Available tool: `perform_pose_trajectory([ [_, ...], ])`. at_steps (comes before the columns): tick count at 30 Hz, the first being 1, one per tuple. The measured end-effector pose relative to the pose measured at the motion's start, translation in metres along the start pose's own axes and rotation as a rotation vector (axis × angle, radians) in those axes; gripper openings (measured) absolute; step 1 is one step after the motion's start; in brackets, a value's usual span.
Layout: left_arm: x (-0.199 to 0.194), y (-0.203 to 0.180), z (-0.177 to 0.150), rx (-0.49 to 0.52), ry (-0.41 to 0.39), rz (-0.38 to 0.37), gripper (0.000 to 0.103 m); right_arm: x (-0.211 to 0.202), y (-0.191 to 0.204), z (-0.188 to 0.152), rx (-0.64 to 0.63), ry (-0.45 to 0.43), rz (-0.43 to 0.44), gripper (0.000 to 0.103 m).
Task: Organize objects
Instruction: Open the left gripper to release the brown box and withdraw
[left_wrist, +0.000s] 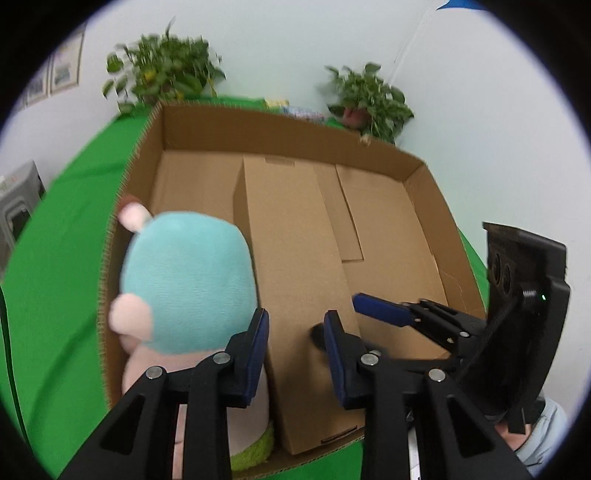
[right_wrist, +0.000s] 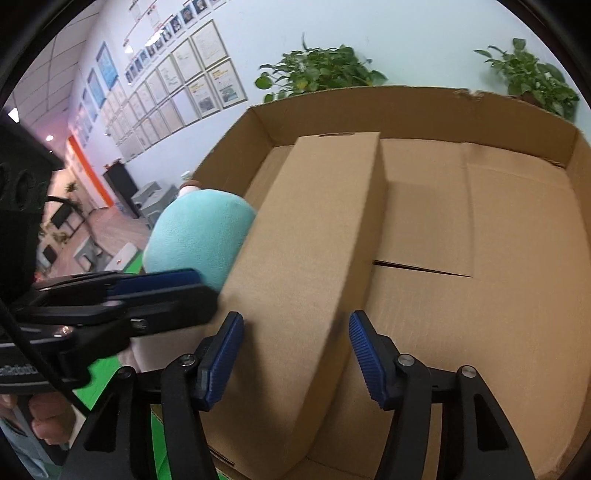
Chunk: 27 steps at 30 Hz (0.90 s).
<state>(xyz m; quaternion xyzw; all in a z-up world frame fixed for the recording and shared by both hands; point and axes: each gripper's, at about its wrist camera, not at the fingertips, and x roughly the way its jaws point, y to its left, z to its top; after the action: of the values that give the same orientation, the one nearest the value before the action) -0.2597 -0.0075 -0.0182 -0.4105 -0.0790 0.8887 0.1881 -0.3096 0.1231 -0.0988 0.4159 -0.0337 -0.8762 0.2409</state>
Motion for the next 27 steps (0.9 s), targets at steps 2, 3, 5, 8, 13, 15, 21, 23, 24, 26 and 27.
perform_pose_trajectory([
  [2,-0.015,-0.006,-0.004,0.027,-0.051,0.051,0.031,-0.012,-0.001,-0.002,0.009,-0.030,-0.026,0.064],
  [3,-0.022,-0.010,-0.007,0.039,-0.076,0.081,0.037,-0.023,-0.001,-0.005,0.007,-0.053,-0.032,0.072],
  [5,-0.039,-0.020,-0.014,0.067,-0.148,0.149,0.054,-0.043,0.002,-0.012,-0.014,-0.092,-0.048,0.087],
  [8,-0.063,-0.035,-0.025,0.078,-0.267,0.241,0.083,-0.079,0.010,-0.030,-0.064,-0.172,-0.076,0.102],
  [13,-0.079,-0.053,-0.036,0.063,-0.328,0.288,0.084,-0.144,0.022,-0.061,-0.096,-0.321,-0.104,0.102],
  [15,-0.082,-0.057,-0.037,0.044,-0.332,0.291,0.084,-0.161,0.022,-0.068,-0.083,-0.341,-0.121,0.102],
  [21,-0.089,-0.070,-0.044,0.066,-0.345,0.298,0.084,-0.184,0.013,-0.085,-0.024,-0.302,-0.143,0.102],
  [23,-0.088,-0.071,-0.046,0.074,-0.339,0.297,0.084,-0.189,0.009,-0.094,-0.001,-0.293,-0.145,0.102],
  [24,-0.087,-0.072,-0.046,0.073,-0.329,0.294,0.084,-0.190,0.007,-0.097,0.011,-0.284,-0.140,0.097],
  [26,-0.086,-0.072,-0.050,0.070,-0.309,0.282,0.083,-0.189,0.004,-0.103,0.029,-0.270,-0.136,0.078],
  [27,-0.085,-0.072,-0.052,0.070,-0.303,0.275,0.082,-0.188,0.003,-0.105,0.034,-0.260,-0.143,0.062],
])
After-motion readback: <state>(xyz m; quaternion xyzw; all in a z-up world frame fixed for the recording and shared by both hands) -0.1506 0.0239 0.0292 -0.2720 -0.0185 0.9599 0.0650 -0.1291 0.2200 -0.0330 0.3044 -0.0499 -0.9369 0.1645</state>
